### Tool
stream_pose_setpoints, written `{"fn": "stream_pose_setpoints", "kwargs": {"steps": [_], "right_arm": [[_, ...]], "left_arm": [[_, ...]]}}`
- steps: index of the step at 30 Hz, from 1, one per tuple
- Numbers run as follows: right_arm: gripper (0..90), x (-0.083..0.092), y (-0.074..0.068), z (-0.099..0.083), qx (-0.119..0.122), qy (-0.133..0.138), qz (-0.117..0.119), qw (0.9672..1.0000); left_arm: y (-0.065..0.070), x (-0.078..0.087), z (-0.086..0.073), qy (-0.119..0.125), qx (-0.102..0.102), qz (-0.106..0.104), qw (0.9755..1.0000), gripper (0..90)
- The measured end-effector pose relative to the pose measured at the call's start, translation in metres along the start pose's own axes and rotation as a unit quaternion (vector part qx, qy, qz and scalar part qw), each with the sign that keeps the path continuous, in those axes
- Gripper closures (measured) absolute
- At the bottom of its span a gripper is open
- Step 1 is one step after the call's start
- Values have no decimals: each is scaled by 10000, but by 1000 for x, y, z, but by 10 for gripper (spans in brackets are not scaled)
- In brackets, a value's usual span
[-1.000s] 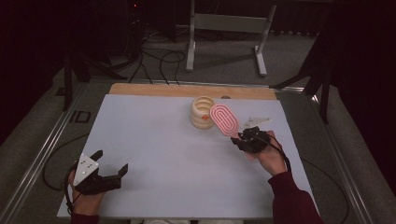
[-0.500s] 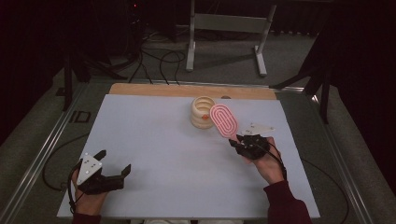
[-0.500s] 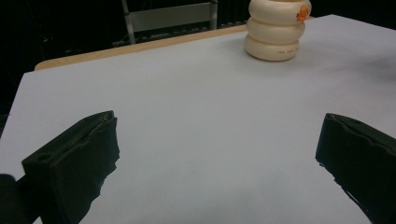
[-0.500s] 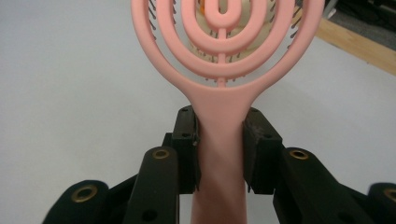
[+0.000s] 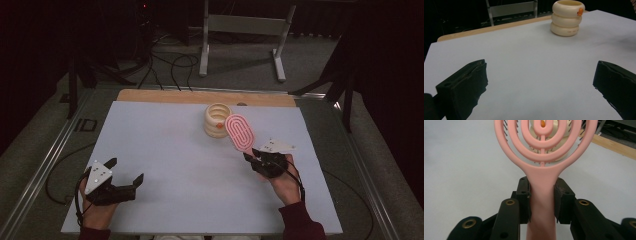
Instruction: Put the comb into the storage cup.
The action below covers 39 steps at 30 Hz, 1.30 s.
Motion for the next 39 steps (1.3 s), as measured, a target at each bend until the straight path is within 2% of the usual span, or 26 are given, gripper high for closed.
{"fn": "stream_pose_setpoints", "kwargs": {"steps": [5, 14, 23, 30, 33, 39], "right_arm": [[699, 2, -7, 7, -54, 151, 22, 9999], [699, 5, -15, 14, -90, 284, 62, 9995], [699, 8, -14, 14, -114, 357, -5, 9993], [699, 10, -16, 14, -179, 442, -36, 9989], [699, 9, -19, 16, -219, 518, -46, 9984], [699, 6, -25, 15, -183, 503, -12, 9986]], "left_arm": [[3, -8, 13, 30, 32, -34, 10000, 0], [13, -25, 33, 60, -14, -242, 9997, 0], [29, -49, 42, 0, -15, -445, 9990, 0], [45, -70, 58, -36, -107, -654, 9978, 0], [50, -78, 66, 2, -79, -723, 9974, 0], [60, -93, 77, 18, -34, -847, 9964, 0]]}}
Point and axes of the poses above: each handheld gripper's, and its own axes: x roughly backward along the jaws, z roughly out of its top, y roughly to its right, the point moved 5 cm from there along -x, roughly forward along the jaws, and after that the axes turned 11 degrees about y, right-handed, at the moved point
